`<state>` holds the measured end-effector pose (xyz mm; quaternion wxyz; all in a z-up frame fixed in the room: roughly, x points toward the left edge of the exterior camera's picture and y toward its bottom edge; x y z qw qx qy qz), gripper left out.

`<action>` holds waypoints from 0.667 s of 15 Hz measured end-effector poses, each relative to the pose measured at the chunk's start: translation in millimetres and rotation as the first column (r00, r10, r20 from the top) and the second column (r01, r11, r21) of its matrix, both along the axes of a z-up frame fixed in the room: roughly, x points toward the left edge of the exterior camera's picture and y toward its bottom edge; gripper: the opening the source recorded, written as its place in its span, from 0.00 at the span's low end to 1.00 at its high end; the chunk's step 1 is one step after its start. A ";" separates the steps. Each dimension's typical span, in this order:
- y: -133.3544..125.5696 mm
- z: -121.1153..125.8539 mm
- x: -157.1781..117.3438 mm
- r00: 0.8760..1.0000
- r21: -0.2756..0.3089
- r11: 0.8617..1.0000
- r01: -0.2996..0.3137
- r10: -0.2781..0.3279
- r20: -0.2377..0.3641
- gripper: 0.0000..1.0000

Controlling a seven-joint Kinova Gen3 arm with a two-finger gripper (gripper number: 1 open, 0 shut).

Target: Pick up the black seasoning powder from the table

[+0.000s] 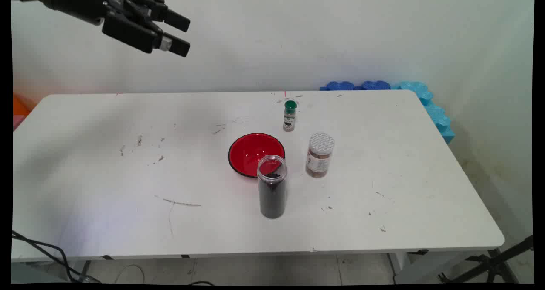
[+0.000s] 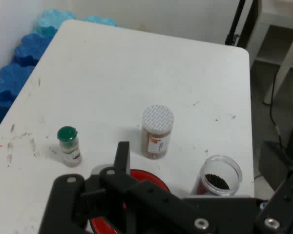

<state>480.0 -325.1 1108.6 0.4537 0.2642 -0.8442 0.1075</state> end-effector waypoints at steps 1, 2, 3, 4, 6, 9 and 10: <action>0.5 -0.7 0.2 1.000 0.001 1.000 -0.006 0.006 -0.002 1.00; 1.1 -1.8 0.2 1.000 0.004 1.000 -0.009 0.009 -0.003 1.00; 1.5 -2.7 -0.1 1.000 0.007 1.000 -0.010 0.010 -0.004 1.00; 2.3 -4.1 -0.2 1.000 0.009 1.000 -0.011 0.011 -0.006 1.00; 3.5 -7.1 -0.6 1.000 0.012 1.000 -0.011 0.012 -0.004 1.00; 3.5 -15.7 -2.6 1.000 0.013 1.000 -0.016 0.016 0.000 1.00; 3.3 -18.1 -3.3 1.000 0.014 1.000 -0.018 0.018 0.001 1.00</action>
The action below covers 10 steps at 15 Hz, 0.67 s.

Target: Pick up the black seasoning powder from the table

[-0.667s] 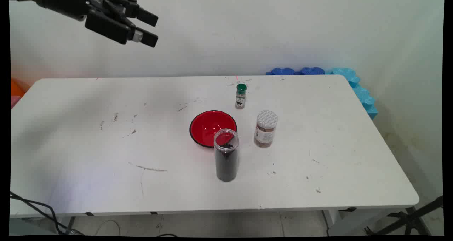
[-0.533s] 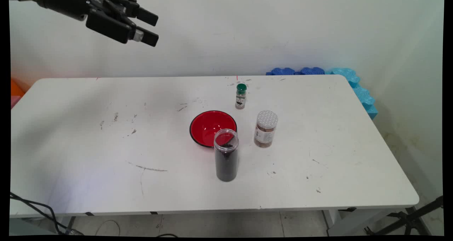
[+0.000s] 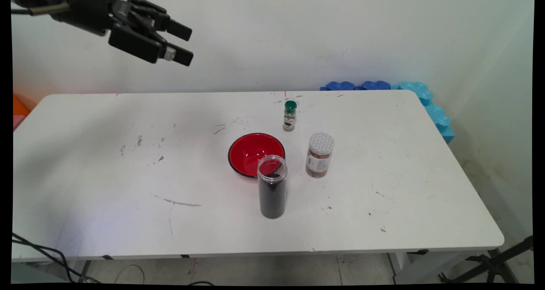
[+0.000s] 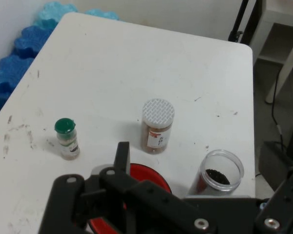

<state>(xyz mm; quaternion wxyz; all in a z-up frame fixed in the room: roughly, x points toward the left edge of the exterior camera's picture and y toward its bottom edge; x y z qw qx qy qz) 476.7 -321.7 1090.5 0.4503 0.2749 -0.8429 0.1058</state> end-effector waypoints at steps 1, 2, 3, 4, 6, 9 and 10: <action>-0.2 -3.8 -1.0 1.000 0.001 1.000 -0.004 0.004 0.002 1.00; -0.3 -6.9 -1.5 1.000 0.002 1.000 -0.008 0.008 0.002 1.00; -0.5 -12.0 -2.5 1.000 0.003 1.000 -0.014 0.014 0.004 1.00; -0.6 -16.1 -3.2 1.000 0.005 1.000 -0.017 0.017 0.005 1.00; -0.7 -28.3 -5.9 1.000 0.009 1.000 -0.024 0.024 0.008 1.00; 1.4 -56.2 -15.1 1.000 0.018 1.000 -0.024 0.023 0.021 1.00; 2.5 -65.8 -19.0 0.999 0.022 1.000 -0.020 0.019 0.027 1.00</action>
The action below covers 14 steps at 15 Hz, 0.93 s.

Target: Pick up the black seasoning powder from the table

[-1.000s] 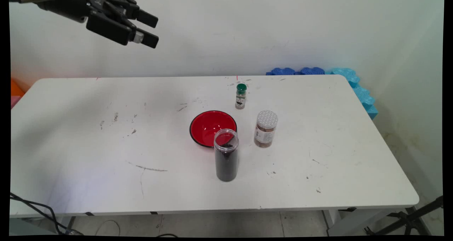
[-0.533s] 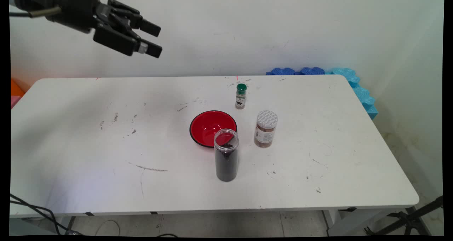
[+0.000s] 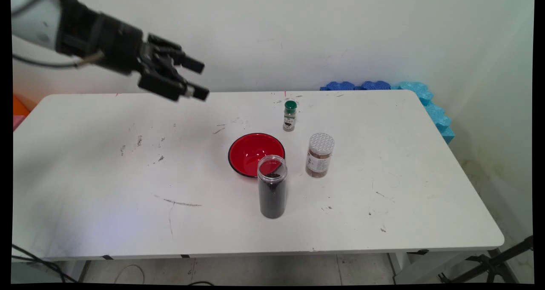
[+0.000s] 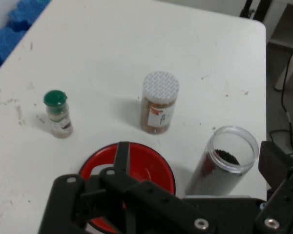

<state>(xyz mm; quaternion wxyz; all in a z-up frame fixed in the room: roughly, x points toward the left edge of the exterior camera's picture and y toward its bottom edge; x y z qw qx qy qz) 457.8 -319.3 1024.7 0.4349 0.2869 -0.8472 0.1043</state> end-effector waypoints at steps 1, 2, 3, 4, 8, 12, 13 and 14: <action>0.8 -6.3 -2.8 1.000 0.003 1.000 0.003 -0.003 0.004 1.00; 2.0 -15.2 -6.6 1.000 0.008 1.000 0.007 -0.008 0.010 1.00; 3.7 -25.7 -11.2 1.000 0.014 1.000 0.013 -0.013 0.017 1.00; 5.6 -36.0 -16.0 1.000 0.021 1.000 0.018 -0.018 0.023 1.00; 11.3 -66.0 -30.1 0.999 0.044 0.999 0.031 -0.032 0.038 1.00; 16.9 -89.9 -39.7 0.998 0.069 0.997 0.047 -0.051 0.049 1.00; 18.0 -93.6 -41.0 0.997 0.072 0.996 0.051 -0.055 0.051 1.00; 19.3 -99.0 -42.9 0.997 0.077 0.995 0.057 -0.061 0.055 1.00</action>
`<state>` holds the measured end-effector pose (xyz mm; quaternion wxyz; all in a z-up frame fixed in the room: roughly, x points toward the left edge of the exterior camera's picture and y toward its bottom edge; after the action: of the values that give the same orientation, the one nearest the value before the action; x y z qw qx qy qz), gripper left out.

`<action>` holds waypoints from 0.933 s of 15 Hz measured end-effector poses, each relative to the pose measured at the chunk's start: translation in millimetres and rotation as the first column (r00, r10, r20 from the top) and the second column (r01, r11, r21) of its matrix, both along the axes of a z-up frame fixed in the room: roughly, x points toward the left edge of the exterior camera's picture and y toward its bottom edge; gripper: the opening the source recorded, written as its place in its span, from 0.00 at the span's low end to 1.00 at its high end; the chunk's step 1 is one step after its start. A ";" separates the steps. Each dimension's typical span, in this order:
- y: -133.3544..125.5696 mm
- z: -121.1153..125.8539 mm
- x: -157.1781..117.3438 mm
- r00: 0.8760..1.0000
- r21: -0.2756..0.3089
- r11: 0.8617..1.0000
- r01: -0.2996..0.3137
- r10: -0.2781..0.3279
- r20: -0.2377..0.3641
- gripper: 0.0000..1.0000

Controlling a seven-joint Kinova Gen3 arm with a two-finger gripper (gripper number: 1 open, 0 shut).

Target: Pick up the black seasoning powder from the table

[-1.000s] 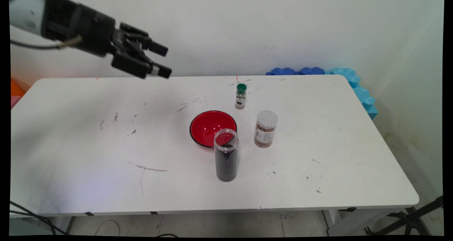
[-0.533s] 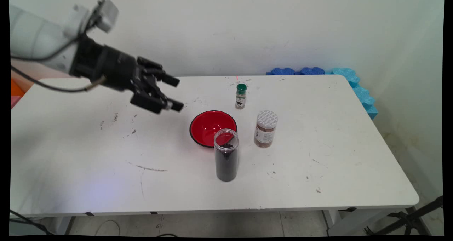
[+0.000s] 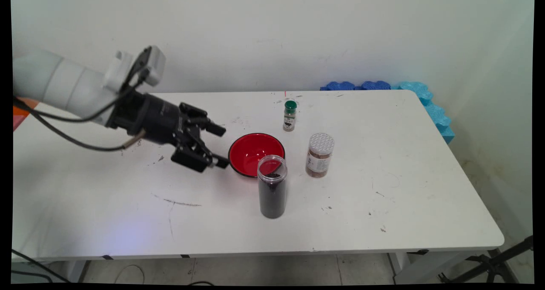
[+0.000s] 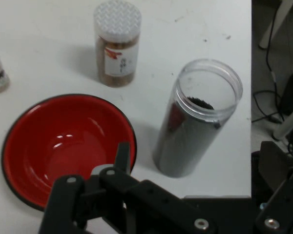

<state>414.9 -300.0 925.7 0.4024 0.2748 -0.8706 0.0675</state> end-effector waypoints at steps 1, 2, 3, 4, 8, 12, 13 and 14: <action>1.3 -6.1 -2.4 1.000 0.005 1.000 0.008 -0.008 0.004 1.00; 2.2 -12.2 -4.8 1.000 0.008 1.000 0.015 -0.016 0.008 1.00; 2.6 -17.1 -7.0 1.000 0.010 1.000 0.022 -0.022 0.011 1.00; 2.7 -20.3 -8.8 1.000 0.010 1.000 0.026 -0.026 0.013 1.00; 0.9 -35.2 -19.7 0.999 0.011 0.999 0.041 -0.041 0.017 1.00; -3.9 -53.1 -36.6 0.998 0.013 0.998 0.054 -0.054 0.013 1.00; -5.7 -57.5 -41.5 0.998 0.013 0.998 0.058 -0.058 0.012 1.00; -7.7 -61.8 -46.6 0.998 0.012 0.998 0.062 -0.063 0.011 1.00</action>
<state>368.2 -307.7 864.0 0.3978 0.2494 -0.8815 0.0515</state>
